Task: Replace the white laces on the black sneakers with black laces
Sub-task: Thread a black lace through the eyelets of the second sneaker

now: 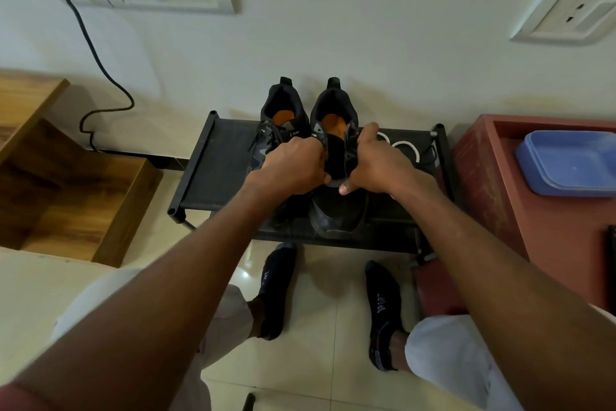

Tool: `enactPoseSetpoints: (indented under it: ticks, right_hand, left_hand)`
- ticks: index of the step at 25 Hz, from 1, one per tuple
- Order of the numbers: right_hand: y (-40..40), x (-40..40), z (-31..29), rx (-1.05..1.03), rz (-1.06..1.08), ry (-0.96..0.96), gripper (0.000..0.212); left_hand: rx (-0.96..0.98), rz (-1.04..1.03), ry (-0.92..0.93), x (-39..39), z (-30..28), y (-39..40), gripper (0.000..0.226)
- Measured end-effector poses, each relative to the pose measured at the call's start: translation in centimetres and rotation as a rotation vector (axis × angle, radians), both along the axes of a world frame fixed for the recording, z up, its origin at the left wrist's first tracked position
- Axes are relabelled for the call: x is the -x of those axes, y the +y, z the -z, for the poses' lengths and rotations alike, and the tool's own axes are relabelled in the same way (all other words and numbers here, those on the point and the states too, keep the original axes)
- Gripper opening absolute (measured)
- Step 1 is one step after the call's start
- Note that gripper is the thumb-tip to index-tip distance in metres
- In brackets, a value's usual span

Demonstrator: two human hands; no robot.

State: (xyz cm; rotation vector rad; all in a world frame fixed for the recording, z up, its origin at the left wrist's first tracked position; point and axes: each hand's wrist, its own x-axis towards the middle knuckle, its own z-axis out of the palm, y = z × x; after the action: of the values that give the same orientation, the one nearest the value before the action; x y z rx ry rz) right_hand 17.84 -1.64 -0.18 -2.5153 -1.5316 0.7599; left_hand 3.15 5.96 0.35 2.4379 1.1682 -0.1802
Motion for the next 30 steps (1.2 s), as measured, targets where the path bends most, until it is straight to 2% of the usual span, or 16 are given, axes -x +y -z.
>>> enactPoseSetpoints:
  ticks: [4, 6, 8, 9, 11, 13, 14, 17, 21, 24, 26, 30]
  right_hand:
    - [0.1, -0.2, -0.4, 0.025, -0.005, -0.007, 0.103]
    - [0.2, -0.3, -0.3, 0.045, -0.003, -0.024, 0.092]
    - [0.2, -0.3, 0.0, 0.073, -0.016, -0.047, 0.063]
    - [0.2, -0.4, 0.2, 0.086, -0.015, -0.05, 0.055]
    - [0.2, -0.5, 0.3, 0.1, -0.007, -0.042, 0.053]
    - [0.2, -0.6, 0.4, 0.092, -0.004, -0.037, 0.055]
    - [0.2, -0.6, 0.4, 0.087, -0.005, -0.036, 0.055]
    - [0.3, -0.7, 0.6, 0.081, -0.001, -0.045, 0.054]
    - [0.5, -0.6, 0.7, 0.1, -0.01, -0.043, 0.055]
    - [0.5, -0.6, 0.5, 0.098, -0.015, -0.049, 0.053]
    - [0.4, -0.5, 0.5, 0.1, -0.008, -0.061, 0.054]
    - [0.1, -0.6, -0.1, 0.116, -0.011, -0.045, 0.05]
  left_hand:
    - [-0.025, -0.008, 0.07, -0.2, 0.7, 0.0, 0.044]
    - [0.001, -0.009, 0.067, -0.3, 1.0, 0.0, 0.043]
    - [0.088, -0.013, -0.012, -0.2, 0.5, 0.4, 0.039]
    - [0.147, -0.046, -0.084, -0.2, -0.1, 0.7, 0.036]
    - [0.264, -0.156, -0.258, -0.1, -1.6, 1.5, 0.031]
    - [0.313, -0.196, -0.331, 0.1, -2.5, 2.2, 0.037]
    - [0.289, -0.175, -0.297, 0.0, -2.6, 2.2, 0.043]
    - [0.096, -0.073, -0.044, -0.4, -1.4, 1.1, 0.057]
    - [0.007, -0.019, 0.063, -0.5, 0.2, 0.2, 0.048]
    - [0.069, 0.015, 0.059, -0.5, 0.2, 0.6, 0.034]
    - [0.226, -0.041, -0.059, -0.2, -1.0, 1.0, 0.031]
    - [0.551, -0.282, -0.45, 0.8, -4.3, 1.7, 0.031]
